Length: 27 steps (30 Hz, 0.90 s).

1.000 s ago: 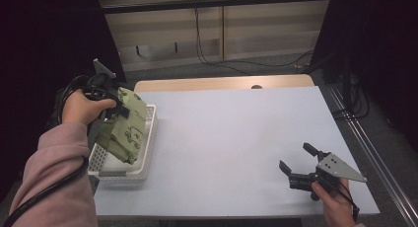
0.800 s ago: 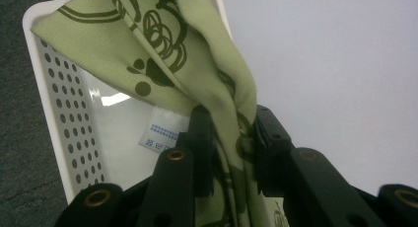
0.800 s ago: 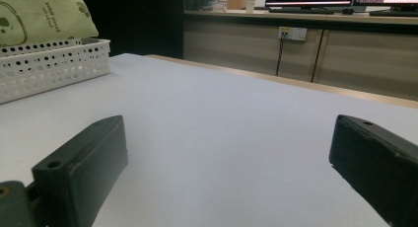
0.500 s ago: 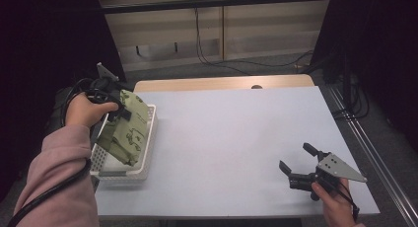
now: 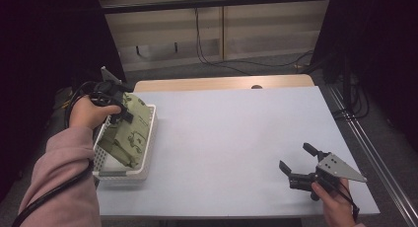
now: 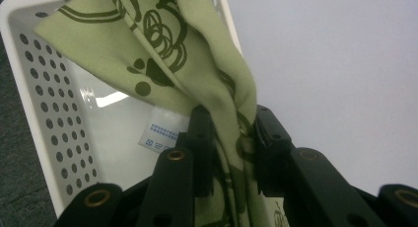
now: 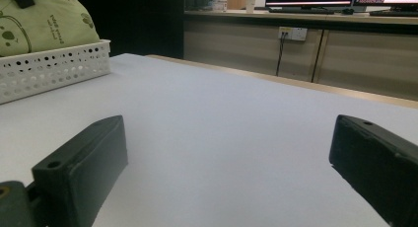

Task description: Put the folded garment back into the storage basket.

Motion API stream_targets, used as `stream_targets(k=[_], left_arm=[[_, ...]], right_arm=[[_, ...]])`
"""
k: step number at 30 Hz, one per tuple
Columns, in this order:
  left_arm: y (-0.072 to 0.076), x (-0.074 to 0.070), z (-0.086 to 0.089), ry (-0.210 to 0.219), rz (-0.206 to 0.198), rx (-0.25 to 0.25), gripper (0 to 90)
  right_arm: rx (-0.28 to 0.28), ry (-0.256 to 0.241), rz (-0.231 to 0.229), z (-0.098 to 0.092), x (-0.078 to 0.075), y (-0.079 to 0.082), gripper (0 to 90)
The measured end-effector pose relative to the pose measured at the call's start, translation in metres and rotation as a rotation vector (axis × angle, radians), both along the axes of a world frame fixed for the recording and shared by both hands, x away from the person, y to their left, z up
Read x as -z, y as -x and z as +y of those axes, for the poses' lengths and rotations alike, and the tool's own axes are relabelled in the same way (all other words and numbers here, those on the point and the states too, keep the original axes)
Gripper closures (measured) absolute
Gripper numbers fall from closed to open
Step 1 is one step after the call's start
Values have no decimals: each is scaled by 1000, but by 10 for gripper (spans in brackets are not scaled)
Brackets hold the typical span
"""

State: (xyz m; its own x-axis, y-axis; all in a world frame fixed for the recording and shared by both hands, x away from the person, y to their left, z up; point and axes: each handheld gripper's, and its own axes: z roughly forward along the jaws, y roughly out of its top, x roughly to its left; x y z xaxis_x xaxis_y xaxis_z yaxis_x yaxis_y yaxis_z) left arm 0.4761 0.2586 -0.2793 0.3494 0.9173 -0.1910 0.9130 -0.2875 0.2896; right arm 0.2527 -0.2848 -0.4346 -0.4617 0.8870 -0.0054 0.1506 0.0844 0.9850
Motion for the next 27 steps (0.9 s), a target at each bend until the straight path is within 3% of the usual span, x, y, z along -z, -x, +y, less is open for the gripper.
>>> stream_targets(k=[10, 12, 16, 17, 18, 21, 24, 27], left_arm=[[0, 8, 0, -2, 3, 1, 731], [0, 10, -1, 12, 8, -2, 731], [0, 13, -2, -4, 6, 0, 730], [-1, 12, 1, -22, 23, 47, 730], [0, 15, -2, 2, 3, 13, 730], [0, 19, -4, 20, 12, -5, 729], [0, 21, -4, 1, 10, -2, 730], [0, 24, -4, 13, 9, -6, 729]], right_arm=[[2, -2, 3, 0, 0, 0, 10], [17, -54, 13, 3, -1, 0, 10], [0, -21, 6, 1, 0, 0, 10], [-3, 3, 0, 0, 0, 0, 10], [-1, 1, 0, 0, 0, 0, 10], [-3, -1, 0, 0, 0, 0, 10], [-3, -15, 2, 1, 0, 0, 10], [0, 0, 0, 0, 0, 0, 10]])
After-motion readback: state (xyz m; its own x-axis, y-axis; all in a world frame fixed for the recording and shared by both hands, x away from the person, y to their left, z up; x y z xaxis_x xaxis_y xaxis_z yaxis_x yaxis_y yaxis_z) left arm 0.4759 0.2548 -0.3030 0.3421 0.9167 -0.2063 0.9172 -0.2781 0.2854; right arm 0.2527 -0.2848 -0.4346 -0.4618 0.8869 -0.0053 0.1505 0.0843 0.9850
